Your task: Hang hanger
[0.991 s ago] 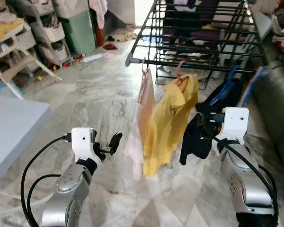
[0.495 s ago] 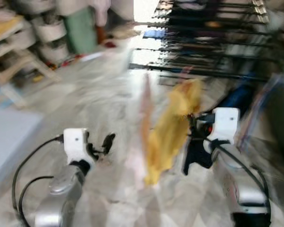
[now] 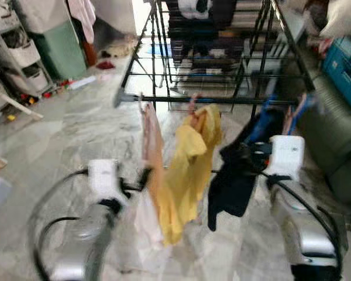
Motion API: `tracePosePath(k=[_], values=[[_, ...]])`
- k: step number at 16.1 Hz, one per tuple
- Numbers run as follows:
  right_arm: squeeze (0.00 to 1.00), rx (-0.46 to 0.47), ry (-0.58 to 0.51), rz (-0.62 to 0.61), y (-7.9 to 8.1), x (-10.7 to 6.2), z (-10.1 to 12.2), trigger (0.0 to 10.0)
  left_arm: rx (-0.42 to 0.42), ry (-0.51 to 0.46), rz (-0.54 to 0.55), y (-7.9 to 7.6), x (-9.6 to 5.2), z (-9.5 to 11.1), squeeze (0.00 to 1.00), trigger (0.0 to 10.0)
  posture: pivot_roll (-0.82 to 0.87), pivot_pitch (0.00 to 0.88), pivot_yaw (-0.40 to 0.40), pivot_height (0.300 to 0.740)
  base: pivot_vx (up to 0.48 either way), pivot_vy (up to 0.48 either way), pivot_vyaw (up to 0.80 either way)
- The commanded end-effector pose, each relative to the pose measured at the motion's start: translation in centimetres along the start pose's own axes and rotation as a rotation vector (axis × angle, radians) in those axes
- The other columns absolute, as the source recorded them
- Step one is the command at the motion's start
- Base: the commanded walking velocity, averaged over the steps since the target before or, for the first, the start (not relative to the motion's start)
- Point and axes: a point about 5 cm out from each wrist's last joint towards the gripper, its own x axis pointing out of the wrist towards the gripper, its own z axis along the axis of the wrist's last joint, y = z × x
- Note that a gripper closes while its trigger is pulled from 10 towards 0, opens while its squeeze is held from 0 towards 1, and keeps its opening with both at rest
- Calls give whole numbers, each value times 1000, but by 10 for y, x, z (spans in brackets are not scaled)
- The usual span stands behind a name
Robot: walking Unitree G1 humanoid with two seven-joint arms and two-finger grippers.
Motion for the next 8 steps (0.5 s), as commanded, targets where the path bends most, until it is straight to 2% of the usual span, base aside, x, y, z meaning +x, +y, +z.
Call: tracePosePath(k=[1,4,8], values=[[0,6,-2,12,5,-1,1,10000,11,9,32,8,-4,1,0,10000,-59,94,34,740,0,0,0],[0,9,4,17,8,-1,0,10000,19,14,32,8,-3,1,0,10000,-59,93,33,740,0,0,0],[0,38,26,17,16,4,0,10000,-13,62,-181,-9,-4,2,0,10000,-57,95,36,740,0,0,0]])
